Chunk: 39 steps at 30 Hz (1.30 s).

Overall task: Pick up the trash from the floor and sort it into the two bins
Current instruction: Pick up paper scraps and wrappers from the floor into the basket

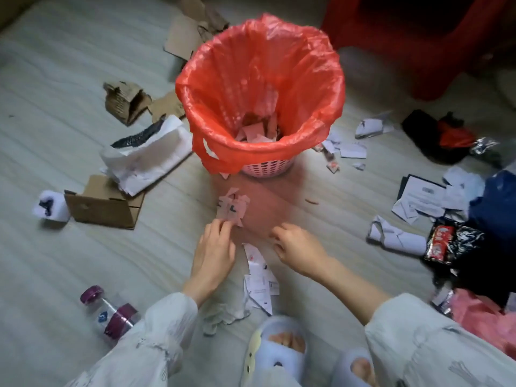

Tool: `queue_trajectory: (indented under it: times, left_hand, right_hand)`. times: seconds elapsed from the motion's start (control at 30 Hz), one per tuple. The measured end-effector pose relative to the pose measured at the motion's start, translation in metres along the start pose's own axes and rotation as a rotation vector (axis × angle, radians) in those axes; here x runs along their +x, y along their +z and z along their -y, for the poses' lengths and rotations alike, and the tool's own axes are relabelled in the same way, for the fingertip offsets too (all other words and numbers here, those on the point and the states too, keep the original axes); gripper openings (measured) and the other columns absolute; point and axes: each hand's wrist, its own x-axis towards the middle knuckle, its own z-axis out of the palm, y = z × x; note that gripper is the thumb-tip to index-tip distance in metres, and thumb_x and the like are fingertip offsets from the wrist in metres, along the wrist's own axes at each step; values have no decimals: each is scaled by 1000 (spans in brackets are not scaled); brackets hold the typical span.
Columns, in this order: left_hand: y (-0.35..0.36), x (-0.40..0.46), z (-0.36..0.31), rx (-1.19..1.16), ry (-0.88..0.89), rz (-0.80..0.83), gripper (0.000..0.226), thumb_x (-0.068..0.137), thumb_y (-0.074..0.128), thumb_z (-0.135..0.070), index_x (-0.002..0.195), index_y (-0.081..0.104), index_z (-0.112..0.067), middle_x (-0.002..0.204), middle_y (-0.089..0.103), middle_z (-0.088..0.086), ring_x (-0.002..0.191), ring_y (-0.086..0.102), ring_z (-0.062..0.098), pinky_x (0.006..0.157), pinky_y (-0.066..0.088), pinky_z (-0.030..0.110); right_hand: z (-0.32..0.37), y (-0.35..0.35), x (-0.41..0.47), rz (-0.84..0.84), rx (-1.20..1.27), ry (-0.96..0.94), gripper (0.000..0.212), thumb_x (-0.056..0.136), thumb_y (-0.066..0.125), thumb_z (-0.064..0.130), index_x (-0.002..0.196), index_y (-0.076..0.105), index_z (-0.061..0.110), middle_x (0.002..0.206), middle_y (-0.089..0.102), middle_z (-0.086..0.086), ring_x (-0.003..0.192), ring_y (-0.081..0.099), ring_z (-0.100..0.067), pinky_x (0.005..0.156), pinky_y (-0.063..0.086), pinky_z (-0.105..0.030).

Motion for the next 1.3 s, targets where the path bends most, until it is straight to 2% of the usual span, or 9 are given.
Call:
queue_trajectory:
  times: [0.17, 0.27, 0.37, 0.5, 0.67, 0.77, 0.87, 1.07, 1.3]
  left_hand:
    - [28, 14, 40, 122, -46, 212, 64, 75, 54, 0, 137, 40, -5, 145, 34, 22, 129, 37, 40, 99, 42, 48]
    - [42, 43, 51, 227, 29, 303, 66, 78, 35, -20, 143, 32, -10, 149, 26, 24, 132, 30, 47, 98, 41, 53]
    - [58, 60, 56, 260, 67, 328, 63, 79, 28, -31, 142, 24, -23, 148, 30, 23, 129, 31, 52, 95, 38, 57]
    - [67, 67, 51, 274, 57, 370, 63, 79, 27, -33, 140, 39, -23, 149, 29, 19, 130, 30, 49, 99, 36, 57]
    - [57, 47, 41, 309, 37, 307, 62, 74, 70, -24, 133, 48, -23, 134, 47, 15, 101, 51, 40, 78, 45, 42]
    - [54, 34, 39, 300, -25, 308, 56, 78, 65, -22, 131, 47, -25, 128, 48, 15, 97, 50, 38, 75, 44, 41]
    - [54, 30, 37, 254, -38, 346, 57, 77, 64, -15, 131, 48, -23, 129, 46, 17, 102, 48, 40, 78, 45, 42]
    - [56, 30, 33, 212, -19, 400, 63, 68, 72, -8, 125, 48, -15, 147, 30, 8, 122, 34, 34, 83, 45, 45]
    - [62, 32, 28, 267, -36, 392, 49, 75, 59, -9, 122, 47, -14, 114, 48, 11, 100, 45, 34, 71, 37, 36]
  right_hand:
    - [0, 63, 6, 177, -168, -268, 60, 80, 66, 26, 135, 43, 16, 142, 37, -13, 128, 38, -29, 92, 43, -40]
    - [-5, 103, 12, 182, -296, -389, 77, 42, 83, 54, 113, 65, 30, 126, 60, -8, 112, 60, -29, 82, 53, -42]
    - [-11, 121, 17, 221, -356, -414, 75, 34, 78, 64, 103, 68, 38, 122, 64, -1, 110, 63, -24, 84, 53, -41]
    - [-27, 118, 21, 121, -359, -459, 53, 48, 75, 47, 99, 71, 33, 121, 65, -1, 107, 64, -21, 83, 54, -34]
    - [-57, 104, 20, -38, -348, -338, 47, 72, 36, 25, 101, 72, 24, 117, 67, -10, 102, 66, -28, 75, 56, -34]
    - [-65, 84, 20, -90, -365, -236, 29, 68, 59, 20, 91, 73, 15, 107, 69, -16, 95, 68, -31, 61, 56, -32]
    - [-66, 78, 21, -32, -315, -143, 47, 35, 85, 10, 80, 71, 8, 92, 68, -17, 81, 68, -33, 46, 50, -30]
    - [-57, 81, 19, -30, -337, -78, 44, 31, 83, 13, 71, 66, 14, 78, 63, -8, 65, 62, -27, 45, 38, -24]
    - [-50, 80, 29, -52, -386, -128, 43, 34, 76, 10, 75, 66, 18, 84, 64, -8, 68, 61, -27, 48, 31, -29]
